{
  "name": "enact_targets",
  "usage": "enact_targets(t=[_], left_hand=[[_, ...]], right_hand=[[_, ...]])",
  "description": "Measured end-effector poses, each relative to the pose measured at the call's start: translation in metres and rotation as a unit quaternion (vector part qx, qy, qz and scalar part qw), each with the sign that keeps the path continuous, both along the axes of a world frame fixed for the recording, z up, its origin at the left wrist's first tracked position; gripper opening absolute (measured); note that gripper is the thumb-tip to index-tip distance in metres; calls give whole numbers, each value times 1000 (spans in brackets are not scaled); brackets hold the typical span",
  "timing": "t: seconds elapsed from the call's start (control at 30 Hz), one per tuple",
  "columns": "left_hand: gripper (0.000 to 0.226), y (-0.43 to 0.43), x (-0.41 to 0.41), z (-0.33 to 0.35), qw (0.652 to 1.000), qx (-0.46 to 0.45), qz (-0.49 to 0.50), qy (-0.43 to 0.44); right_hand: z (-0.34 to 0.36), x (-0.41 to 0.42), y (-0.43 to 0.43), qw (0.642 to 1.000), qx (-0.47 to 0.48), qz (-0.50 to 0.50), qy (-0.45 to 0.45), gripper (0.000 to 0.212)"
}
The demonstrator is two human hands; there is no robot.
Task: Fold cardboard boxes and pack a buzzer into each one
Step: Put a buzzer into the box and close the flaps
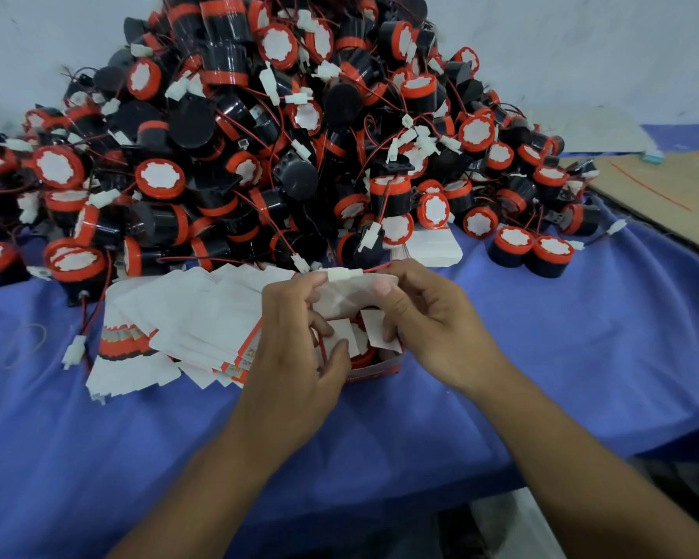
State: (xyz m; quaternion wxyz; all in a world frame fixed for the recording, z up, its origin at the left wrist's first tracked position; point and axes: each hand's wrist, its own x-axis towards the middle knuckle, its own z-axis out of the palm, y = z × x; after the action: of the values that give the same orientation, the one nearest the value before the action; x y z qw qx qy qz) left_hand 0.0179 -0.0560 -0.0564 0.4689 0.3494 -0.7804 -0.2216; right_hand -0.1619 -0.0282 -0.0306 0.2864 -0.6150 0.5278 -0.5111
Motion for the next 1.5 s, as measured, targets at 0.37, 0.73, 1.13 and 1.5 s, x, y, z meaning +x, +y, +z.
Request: enact_targets(t=[0.37,0.73,1.13,1.5], left_hand=[[36,-10,13,3,992,-80,-20,-93],[54,-13,28,-3,988,34,-72,-132],[47,-18,29,3,982,156,-85,-67],[44,-21,39,-10,984,9,-108,-142]], right_hand=[[11,-19,10,986,68,70,137,45],[-16,-8,25,961,22,84,264,56],[-8,-14,21,984,65,109,123,41],[-20,-11,29,966,-4,122,230,40]])
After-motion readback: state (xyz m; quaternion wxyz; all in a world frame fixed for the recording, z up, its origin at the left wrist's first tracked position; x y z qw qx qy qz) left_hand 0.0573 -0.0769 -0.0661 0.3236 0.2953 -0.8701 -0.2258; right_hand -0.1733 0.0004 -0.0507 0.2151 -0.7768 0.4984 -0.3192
